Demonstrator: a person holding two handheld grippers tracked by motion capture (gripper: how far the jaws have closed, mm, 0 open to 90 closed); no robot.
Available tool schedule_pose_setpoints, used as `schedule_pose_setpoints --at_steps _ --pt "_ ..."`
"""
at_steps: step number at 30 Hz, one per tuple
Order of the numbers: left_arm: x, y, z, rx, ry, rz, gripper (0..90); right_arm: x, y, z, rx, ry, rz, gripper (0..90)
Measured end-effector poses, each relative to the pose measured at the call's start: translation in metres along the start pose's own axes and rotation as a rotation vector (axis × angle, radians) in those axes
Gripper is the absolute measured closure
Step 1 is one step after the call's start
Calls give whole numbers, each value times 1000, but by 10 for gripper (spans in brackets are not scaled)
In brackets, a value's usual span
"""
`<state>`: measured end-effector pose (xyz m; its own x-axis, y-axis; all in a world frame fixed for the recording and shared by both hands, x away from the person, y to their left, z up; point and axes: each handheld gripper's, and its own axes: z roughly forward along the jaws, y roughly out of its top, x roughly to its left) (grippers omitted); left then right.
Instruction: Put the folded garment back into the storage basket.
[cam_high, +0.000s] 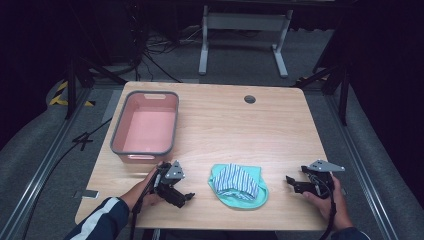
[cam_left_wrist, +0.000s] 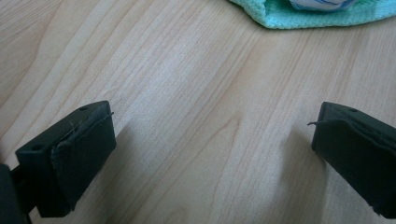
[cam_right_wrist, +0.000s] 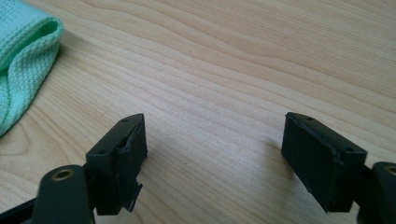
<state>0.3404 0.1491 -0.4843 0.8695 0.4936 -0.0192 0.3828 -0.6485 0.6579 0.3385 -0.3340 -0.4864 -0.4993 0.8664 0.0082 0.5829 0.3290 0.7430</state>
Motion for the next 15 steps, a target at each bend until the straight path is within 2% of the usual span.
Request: schedule_pose_setpoints --at_steps 15 --pt "1 -1 0 -4 -6 6 1 1 0 0 0 -7 6 220"
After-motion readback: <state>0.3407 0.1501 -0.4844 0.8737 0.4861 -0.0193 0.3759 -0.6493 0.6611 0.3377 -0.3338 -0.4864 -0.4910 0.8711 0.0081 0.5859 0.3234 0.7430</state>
